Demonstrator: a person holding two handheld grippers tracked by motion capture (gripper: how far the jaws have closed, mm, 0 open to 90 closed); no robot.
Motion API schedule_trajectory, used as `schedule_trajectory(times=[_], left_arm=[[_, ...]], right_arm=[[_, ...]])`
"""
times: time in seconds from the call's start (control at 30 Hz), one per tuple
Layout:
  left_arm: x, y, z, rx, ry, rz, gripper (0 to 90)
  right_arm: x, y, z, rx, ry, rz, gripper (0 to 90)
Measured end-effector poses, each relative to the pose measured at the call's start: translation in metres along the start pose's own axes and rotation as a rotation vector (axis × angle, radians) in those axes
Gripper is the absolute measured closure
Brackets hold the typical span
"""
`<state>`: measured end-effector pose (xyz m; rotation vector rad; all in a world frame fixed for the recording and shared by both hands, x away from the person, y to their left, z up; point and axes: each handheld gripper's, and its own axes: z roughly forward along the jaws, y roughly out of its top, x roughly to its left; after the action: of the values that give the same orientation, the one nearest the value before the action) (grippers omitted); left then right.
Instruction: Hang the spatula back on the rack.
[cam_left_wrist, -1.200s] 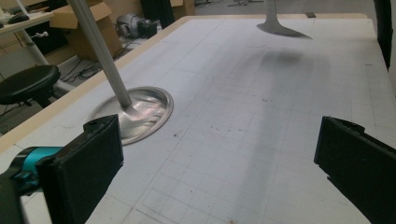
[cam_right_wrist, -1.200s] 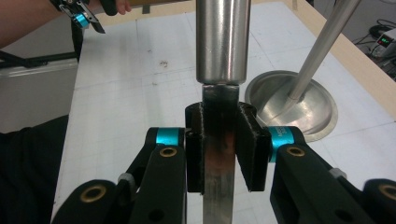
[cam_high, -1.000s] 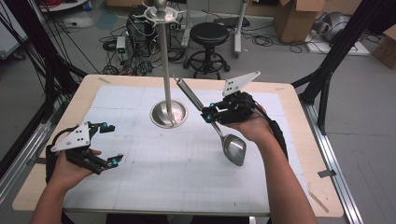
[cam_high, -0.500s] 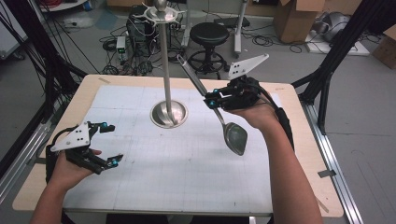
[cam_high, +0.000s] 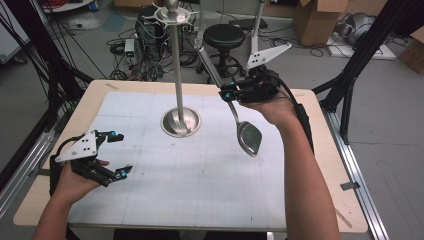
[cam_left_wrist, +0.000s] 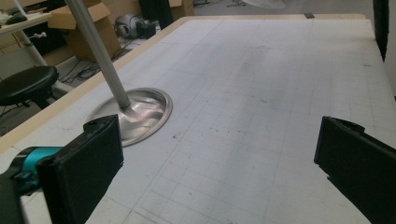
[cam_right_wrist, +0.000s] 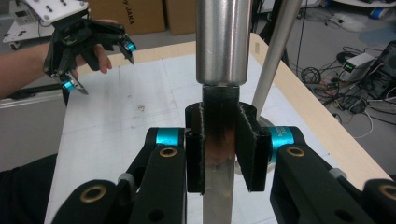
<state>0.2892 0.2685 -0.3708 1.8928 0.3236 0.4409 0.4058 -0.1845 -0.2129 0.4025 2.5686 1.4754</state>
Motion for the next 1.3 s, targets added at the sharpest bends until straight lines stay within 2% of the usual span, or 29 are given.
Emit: schedule_trajectory(times=[0.23,0.4,0.57,0.73,0.93,1.3], left_arm=[[0.001,0.000,-0.002,-0.008,0.003,-0.001,1.7],[0.001,0.000,-0.002,-0.006,0.001,-0.002,1.7],[0.001,0.000,-0.001,-0.002,-0.003,0.003,1.7],[0.000,0.000,-0.001,-0.003,-0.002,0.001,1.7],[0.000,0.000,-0.001,0.001,-0.005,0.004,1.7],[0.000,0.000,-0.001,0.001,-0.006,0.004,1.7]], right_arm=[[-0.012,0.011,0.001,0.003,-0.021,0.007,75.0],[-0.023,0.012,0.004,-0.032,-0.032,0.031,75.0],[-0.030,0.015,0.009,-0.017,-0.043,0.050,75.0],[-0.035,0.020,0.014,-0.013,-0.047,0.045,75.0],[-0.040,0.019,0.019,-0.005,-0.054,0.065,75.0],[-0.044,0.022,0.030,0.005,-0.036,0.069,75.0]])
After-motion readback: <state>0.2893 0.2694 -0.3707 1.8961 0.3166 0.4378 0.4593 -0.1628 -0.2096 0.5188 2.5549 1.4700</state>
